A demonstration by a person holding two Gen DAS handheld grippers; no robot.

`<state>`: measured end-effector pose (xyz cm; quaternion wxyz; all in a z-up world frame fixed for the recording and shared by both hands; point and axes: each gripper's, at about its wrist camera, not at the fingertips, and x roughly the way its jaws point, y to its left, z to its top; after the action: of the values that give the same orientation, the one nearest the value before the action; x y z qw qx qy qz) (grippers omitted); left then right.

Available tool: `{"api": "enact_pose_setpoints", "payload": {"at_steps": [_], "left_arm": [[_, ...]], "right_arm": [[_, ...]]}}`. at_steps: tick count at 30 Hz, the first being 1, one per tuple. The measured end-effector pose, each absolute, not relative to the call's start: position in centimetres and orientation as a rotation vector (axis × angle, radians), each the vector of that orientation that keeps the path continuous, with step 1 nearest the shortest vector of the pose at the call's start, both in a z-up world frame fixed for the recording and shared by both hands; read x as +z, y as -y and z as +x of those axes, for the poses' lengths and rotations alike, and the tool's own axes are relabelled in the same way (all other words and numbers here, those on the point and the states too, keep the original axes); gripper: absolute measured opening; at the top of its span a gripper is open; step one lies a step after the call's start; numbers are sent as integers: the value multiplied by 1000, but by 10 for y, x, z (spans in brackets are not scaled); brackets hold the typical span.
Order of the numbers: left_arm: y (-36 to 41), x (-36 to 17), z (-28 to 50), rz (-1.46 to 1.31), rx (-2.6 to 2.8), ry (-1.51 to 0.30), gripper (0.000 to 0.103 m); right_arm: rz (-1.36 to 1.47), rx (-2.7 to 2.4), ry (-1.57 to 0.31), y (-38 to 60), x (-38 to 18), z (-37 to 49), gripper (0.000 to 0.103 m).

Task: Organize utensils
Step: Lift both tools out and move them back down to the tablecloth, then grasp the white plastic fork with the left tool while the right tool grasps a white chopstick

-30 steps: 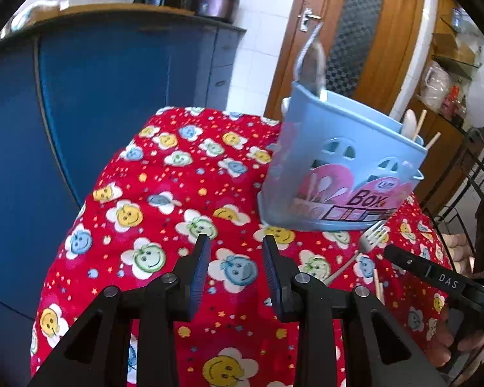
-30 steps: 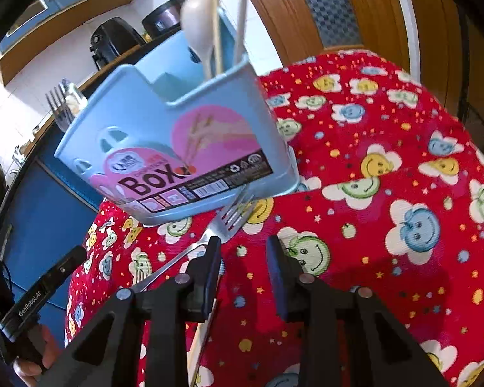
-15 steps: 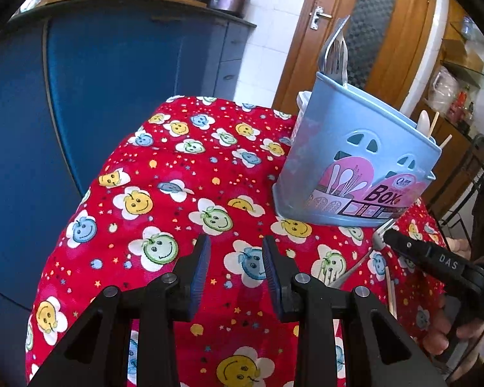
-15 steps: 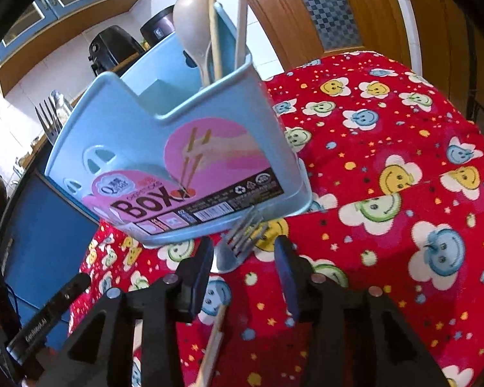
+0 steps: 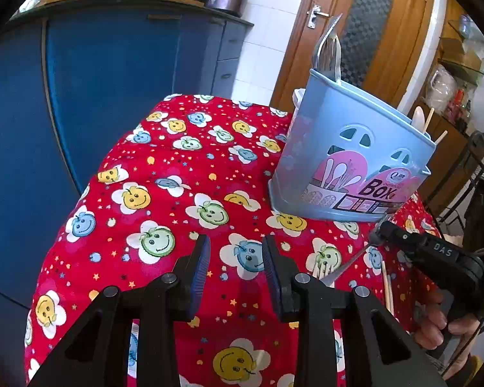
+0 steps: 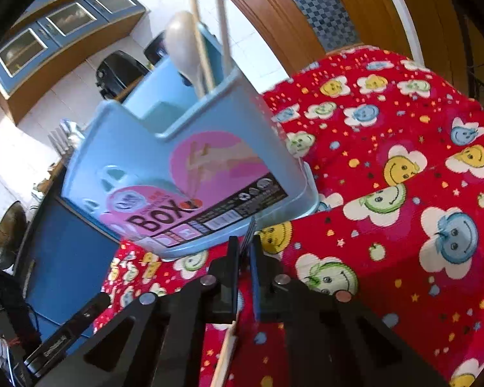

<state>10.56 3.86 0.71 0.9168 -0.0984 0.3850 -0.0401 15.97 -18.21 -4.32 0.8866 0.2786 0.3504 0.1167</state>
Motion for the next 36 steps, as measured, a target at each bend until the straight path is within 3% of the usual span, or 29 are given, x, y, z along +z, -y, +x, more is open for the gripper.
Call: {"api": "enact_pose_setpoints", "payload": {"at_steps": [20, 36], "left_arm": [[-6, 11, 97, -153, -191, -854, 34], [48, 3, 90, -6, -254, -957, 34]], "right_arm": [[382, 218, -448, 205, 74, 74, 3], [277, 83, -444, 225, 86, 45, 3]]}}
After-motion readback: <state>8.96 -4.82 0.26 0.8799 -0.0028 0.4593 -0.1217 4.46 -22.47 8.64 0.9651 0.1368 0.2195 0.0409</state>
